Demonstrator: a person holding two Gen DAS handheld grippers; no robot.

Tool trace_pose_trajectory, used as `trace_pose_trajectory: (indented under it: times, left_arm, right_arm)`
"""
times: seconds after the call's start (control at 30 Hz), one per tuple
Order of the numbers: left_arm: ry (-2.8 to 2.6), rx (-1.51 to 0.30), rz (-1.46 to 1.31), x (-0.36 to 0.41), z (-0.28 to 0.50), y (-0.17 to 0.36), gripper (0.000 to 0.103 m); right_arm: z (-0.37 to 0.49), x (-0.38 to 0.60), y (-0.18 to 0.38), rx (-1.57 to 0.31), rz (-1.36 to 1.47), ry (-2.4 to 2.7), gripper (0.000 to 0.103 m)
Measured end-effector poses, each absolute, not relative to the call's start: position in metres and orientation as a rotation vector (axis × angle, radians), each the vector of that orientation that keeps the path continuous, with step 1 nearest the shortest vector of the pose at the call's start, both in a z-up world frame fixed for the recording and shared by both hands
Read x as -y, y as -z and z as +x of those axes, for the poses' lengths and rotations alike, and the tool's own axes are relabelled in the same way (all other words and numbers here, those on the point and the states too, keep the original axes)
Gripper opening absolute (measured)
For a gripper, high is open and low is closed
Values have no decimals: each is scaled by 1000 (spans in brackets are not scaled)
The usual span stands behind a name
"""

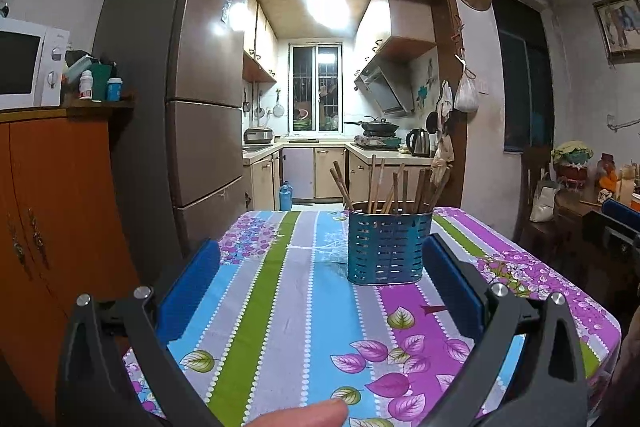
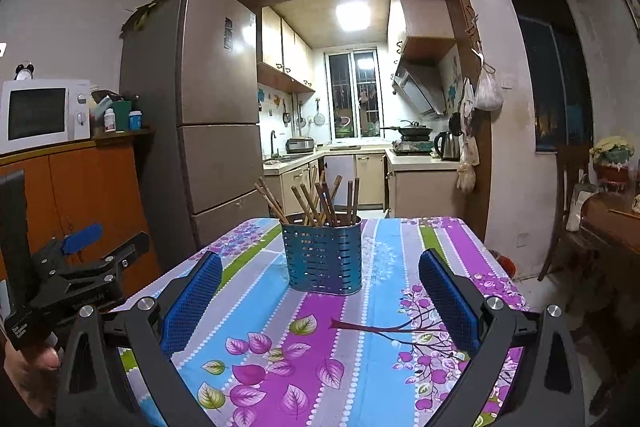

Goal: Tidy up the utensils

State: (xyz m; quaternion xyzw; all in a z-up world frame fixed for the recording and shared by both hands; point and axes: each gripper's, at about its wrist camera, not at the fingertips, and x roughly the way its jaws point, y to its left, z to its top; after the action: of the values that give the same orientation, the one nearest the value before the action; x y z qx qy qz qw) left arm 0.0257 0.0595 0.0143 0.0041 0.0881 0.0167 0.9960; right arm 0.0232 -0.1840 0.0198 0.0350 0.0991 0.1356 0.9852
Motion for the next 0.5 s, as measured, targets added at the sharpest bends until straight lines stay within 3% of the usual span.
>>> trace_pose_trajectory:
  times: [0.5]
  left_arm:
    - [3, -90, 89, -37, -49, 8, 98]
  right_arm:
    - [-65, 187, 10, -96, 47, -197, 98]
